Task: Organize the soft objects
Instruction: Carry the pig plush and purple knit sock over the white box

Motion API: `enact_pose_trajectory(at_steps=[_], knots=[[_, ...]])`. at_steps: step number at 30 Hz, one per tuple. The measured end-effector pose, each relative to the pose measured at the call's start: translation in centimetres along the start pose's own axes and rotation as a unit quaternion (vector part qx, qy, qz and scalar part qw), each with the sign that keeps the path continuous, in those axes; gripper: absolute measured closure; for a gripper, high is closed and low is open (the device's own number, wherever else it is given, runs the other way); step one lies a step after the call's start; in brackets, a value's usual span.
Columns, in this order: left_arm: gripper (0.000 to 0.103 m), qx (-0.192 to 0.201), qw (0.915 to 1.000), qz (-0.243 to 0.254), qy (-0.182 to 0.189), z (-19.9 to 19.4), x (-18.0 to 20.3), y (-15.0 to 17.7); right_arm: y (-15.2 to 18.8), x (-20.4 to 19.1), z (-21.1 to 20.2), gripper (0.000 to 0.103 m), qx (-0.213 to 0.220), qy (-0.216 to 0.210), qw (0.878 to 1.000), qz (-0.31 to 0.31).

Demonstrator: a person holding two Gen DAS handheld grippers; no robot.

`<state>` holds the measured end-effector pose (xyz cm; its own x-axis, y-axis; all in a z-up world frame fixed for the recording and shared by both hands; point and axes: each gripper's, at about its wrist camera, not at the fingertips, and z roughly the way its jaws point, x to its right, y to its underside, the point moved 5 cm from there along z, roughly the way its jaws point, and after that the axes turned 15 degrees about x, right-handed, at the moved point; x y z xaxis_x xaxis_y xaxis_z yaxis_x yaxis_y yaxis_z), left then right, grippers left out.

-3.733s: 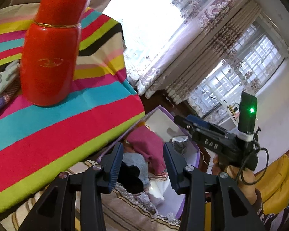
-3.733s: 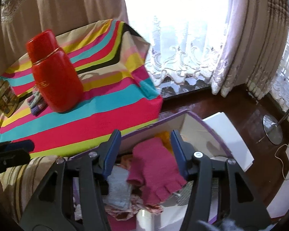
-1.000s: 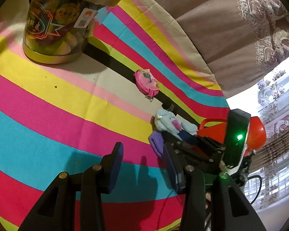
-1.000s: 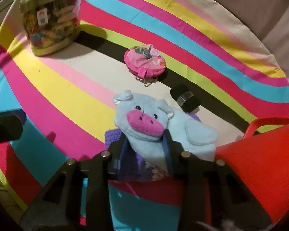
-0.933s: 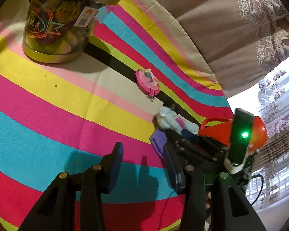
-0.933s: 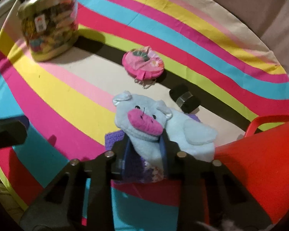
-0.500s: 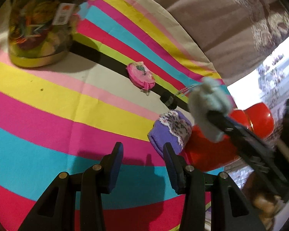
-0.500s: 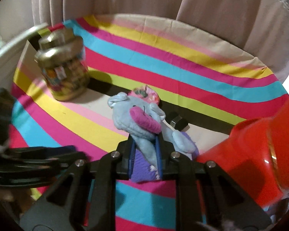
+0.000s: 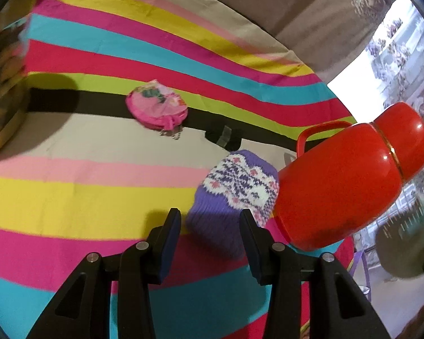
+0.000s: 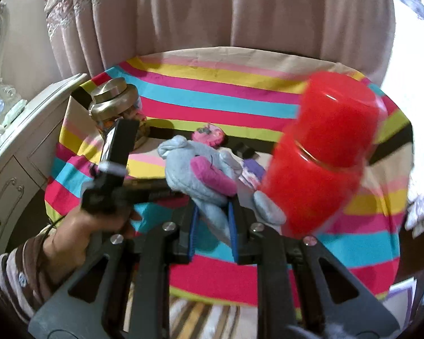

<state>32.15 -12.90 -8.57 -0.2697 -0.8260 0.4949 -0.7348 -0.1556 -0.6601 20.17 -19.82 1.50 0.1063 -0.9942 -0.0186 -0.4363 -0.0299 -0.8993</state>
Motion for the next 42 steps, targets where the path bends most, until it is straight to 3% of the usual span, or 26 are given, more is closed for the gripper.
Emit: enact_pose_trajectory(at_steps=[12,18,21,31,42], knots=[[0.06,-0.037,0.9964,0.07,-0.031,3.5,1.4,0.4,5.0,7.1,-6.7,0.081,-0.018,0.079,0.996,0.049],[0.084,-0.034,0.9945,0.095,-0.028,2.9,2.4,0.9,7.2,10.9,-10.0,0.081,-0.026,0.121,0.989,0.079],[0.088,-0.028,0.9963,0.078,-0.025,1.8,2.2,0.8,8.1,12.5,-11.3,0.081,-0.027,0.141,0.985,0.093],[0.089,0.004,0.9993,0.032,-0.021,-4.5,2.1,1.0,11.0,17.3,-15.9,0.081,-0.024,0.198,0.97,0.137],[0.089,0.032,0.9975,0.036,0.051,-12.2,8.1,3.0,13.8,20.4,-19.9,0.081,-0.021,0.226,0.959,0.169]])
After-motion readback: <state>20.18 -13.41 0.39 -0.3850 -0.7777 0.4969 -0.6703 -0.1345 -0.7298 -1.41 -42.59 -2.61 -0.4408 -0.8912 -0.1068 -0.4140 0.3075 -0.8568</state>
